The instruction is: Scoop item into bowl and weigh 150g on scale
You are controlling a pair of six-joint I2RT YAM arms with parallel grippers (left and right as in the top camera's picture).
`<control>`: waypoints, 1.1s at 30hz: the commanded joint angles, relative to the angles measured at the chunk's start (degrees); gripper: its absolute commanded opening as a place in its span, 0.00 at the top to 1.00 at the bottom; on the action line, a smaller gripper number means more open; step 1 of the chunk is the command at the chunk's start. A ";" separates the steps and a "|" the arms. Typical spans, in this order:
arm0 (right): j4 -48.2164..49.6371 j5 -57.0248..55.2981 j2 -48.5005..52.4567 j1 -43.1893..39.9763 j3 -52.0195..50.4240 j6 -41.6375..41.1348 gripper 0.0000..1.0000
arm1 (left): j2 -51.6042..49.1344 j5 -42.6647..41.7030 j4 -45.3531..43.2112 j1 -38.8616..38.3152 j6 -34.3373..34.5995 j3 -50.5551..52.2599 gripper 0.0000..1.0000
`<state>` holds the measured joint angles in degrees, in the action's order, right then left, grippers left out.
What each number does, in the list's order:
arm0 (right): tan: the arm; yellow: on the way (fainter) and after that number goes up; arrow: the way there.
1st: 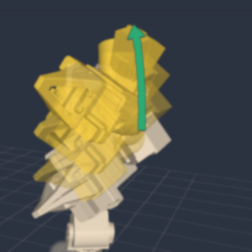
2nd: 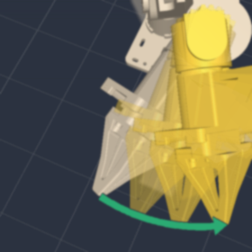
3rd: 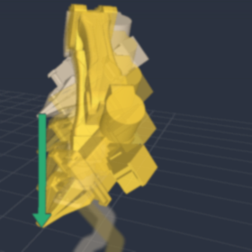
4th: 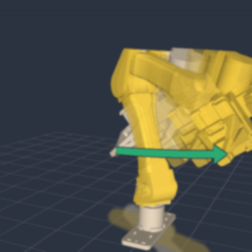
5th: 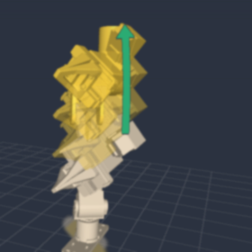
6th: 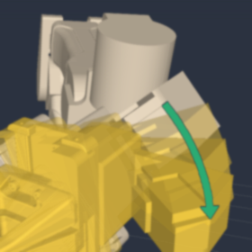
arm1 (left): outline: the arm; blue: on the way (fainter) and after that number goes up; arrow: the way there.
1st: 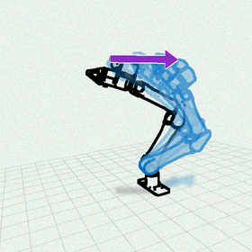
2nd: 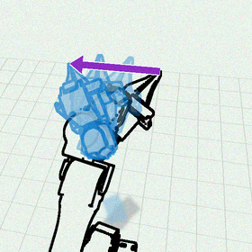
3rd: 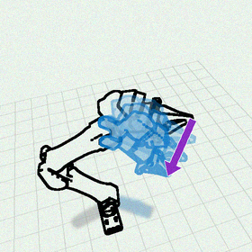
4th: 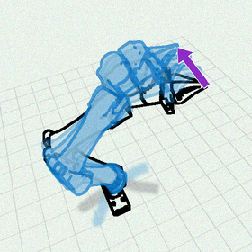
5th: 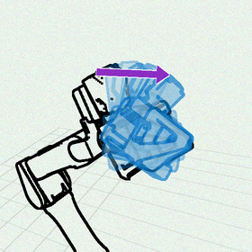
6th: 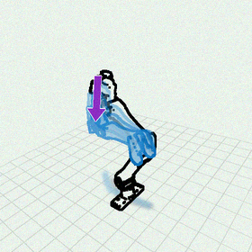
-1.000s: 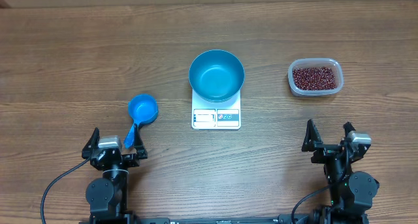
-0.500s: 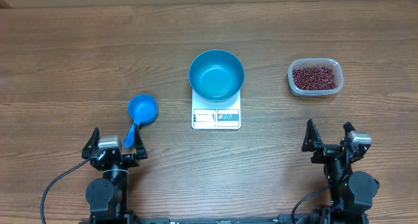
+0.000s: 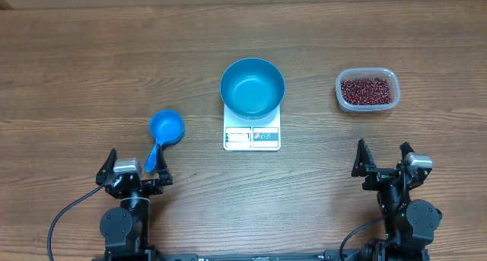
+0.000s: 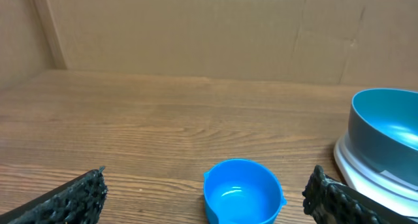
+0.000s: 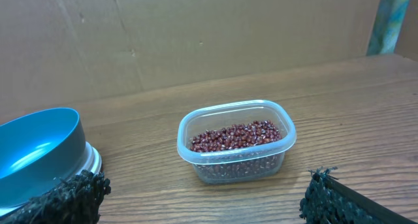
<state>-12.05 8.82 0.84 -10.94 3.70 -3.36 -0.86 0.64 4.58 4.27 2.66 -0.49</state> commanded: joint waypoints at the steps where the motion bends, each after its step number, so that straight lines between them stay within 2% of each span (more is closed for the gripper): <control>1: 0.35 0.28 -0.66 0.00 -0.11 0.24 0.00 | 0.55 -2.12 0.68 0.44 1.70 -0.17 0.00; 6: 0.35 0.28 -0.66 0.00 -0.11 0.24 0.00 | 0.55 -3.48 1.90 0.44 2.29 -0.98 0.01; 11: 0.33 0.28 -0.66 0.00 -0.11 0.24 0.00 | 0.55 -2.95 7.72 0.44 2.27 -3.85 0.00; 21: 0.35 0.28 -0.66 0.00 -0.11 0.24 0.00 | -1.51 -0.02 17.14 0.44 2.05 -15.47 0.00; 27: 0.33 0.28 -0.66 0.00 -0.11 0.24 0.00 | -10.88 -0.66 22.82 0.44 1.55 -24.48 0.01; 33: 0.35 0.28 -0.66 0.00 -0.11 0.24 0.00 | -26.56 -2.05 30.91 0.44 -0.07 -38.91 0.00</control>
<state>-12.08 8.80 0.84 -10.94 3.70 -3.36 -21.65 -0.51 34.09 4.27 4.12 -32.71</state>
